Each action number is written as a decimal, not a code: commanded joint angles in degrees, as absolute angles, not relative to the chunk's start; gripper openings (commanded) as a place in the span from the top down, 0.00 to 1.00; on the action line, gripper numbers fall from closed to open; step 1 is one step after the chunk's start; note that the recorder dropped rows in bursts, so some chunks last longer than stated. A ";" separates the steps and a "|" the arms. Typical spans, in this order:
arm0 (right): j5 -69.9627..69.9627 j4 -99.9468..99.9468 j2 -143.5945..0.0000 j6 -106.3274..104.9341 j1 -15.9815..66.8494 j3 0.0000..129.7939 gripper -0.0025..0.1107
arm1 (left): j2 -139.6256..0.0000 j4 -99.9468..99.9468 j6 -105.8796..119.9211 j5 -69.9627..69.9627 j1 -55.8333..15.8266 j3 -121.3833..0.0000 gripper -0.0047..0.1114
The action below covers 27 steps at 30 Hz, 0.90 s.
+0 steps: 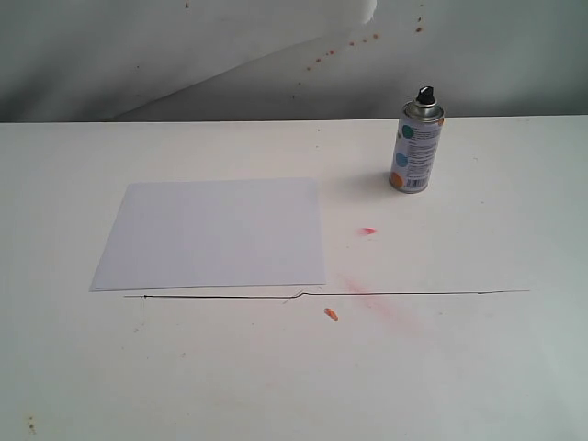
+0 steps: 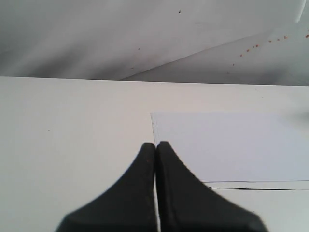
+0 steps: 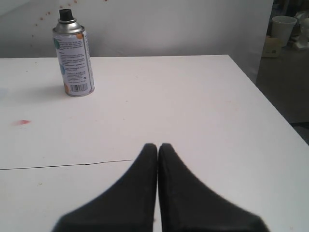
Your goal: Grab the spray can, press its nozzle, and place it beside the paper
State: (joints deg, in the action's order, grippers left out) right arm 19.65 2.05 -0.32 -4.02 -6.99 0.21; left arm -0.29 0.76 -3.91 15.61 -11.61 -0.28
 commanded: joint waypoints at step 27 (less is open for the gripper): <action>19.59 2.22 0.00 -4.23 -7.39 0.00 0.97 | 0.00 0.52 -4.21 15.22 -13.25 0.00 0.96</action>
